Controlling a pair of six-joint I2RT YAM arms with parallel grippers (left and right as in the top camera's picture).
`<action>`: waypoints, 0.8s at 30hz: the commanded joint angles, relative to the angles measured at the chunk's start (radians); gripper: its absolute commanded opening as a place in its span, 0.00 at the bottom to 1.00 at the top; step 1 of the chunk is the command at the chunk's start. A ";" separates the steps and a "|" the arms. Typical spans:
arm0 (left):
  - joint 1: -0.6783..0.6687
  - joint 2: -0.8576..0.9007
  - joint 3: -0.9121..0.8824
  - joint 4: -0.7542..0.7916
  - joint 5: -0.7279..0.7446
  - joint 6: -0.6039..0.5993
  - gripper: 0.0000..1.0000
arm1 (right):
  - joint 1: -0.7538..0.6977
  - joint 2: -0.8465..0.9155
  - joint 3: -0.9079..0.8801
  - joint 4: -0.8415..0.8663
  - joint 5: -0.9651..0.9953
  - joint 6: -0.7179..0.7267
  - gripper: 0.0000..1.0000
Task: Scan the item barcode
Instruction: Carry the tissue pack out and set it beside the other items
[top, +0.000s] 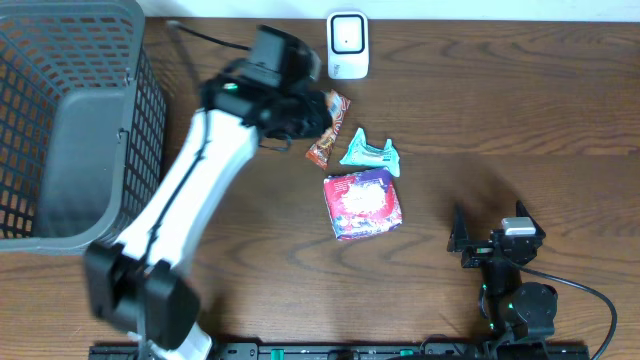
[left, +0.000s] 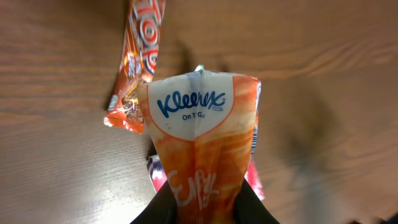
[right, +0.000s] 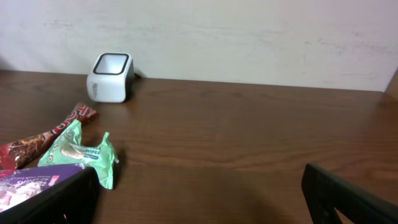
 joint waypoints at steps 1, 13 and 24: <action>-0.031 0.086 0.008 0.016 -0.055 0.021 0.23 | 0.002 -0.002 -0.003 -0.002 -0.001 -0.008 0.99; -0.039 0.162 0.020 0.048 -0.050 0.021 0.66 | 0.002 -0.002 -0.003 -0.002 -0.002 -0.008 0.99; 0.013 -0.103 0.027 -0.012 -0.050 0.020 0.98 | 0.002 -0.002 -0.003 -0.002 -0.002 -0.008 0.99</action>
